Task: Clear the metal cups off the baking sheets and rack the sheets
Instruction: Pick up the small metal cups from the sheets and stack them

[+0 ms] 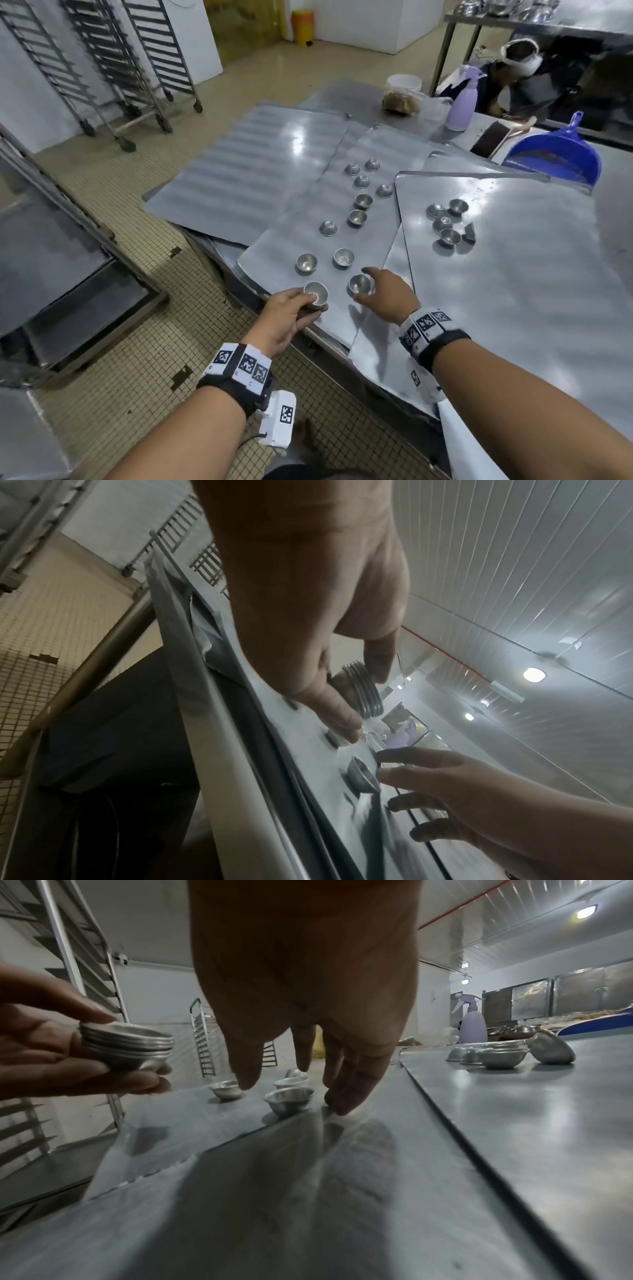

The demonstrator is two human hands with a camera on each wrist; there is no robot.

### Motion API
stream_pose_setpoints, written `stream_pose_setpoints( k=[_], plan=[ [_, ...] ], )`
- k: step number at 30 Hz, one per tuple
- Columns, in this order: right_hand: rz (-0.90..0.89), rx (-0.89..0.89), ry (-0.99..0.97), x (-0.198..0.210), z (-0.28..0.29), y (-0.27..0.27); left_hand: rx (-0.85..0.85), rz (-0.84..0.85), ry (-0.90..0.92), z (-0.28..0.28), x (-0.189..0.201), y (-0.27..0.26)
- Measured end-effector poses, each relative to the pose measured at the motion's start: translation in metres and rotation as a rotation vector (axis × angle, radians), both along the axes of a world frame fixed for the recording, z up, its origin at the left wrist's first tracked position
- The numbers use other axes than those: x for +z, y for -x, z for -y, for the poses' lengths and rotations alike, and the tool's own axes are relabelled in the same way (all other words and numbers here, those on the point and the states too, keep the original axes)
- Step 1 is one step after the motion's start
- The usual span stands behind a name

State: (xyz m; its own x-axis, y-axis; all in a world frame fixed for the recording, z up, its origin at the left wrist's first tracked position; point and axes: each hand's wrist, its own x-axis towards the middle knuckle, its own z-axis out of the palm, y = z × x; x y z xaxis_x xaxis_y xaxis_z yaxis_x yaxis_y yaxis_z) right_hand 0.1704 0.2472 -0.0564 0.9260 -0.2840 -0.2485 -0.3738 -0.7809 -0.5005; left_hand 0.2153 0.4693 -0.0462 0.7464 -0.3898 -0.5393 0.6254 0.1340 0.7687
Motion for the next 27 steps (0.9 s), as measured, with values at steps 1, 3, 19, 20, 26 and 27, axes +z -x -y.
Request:
stream_pose_setpoints(
  k=[1, 3, 19, 20, 26, 27],
  plan=[
    [-0.011, -0.014, 0.015, -0.002, -0.002, -0.006, -0.024, -0.001, -0.003, -0.001, -0.002, -0.01],
    [-0.025, -0.047, 0.039, -0.006, -0.006, -0.014, -0.076, -0.001, -0.007, -0.002, -0.007, -0.029],
    [-0.06, -0.164, 0.037, -0.009, -0.013, -0.013, -0.208, -0.11, 0.021, 0.02, -0.025, -0.071],
    [-0.062, -0.16, 0.032, -0.01, -0.011, -0.013, -0.195, -0.111, 0.026, 0.021, -0.025, -0.07],
    [-0.045, -0.135, -0.011, -0.011, -0.002, -0.01, -0.132, -0.084, 0.019, 0.026, -0.02, -0.063],
    [-0.032, -0.136, -0.016, -0.011, -0.001, -0.008, -0.127, -0.078, 0.015, 0.027, -0.019, -0.061]
  ],
)
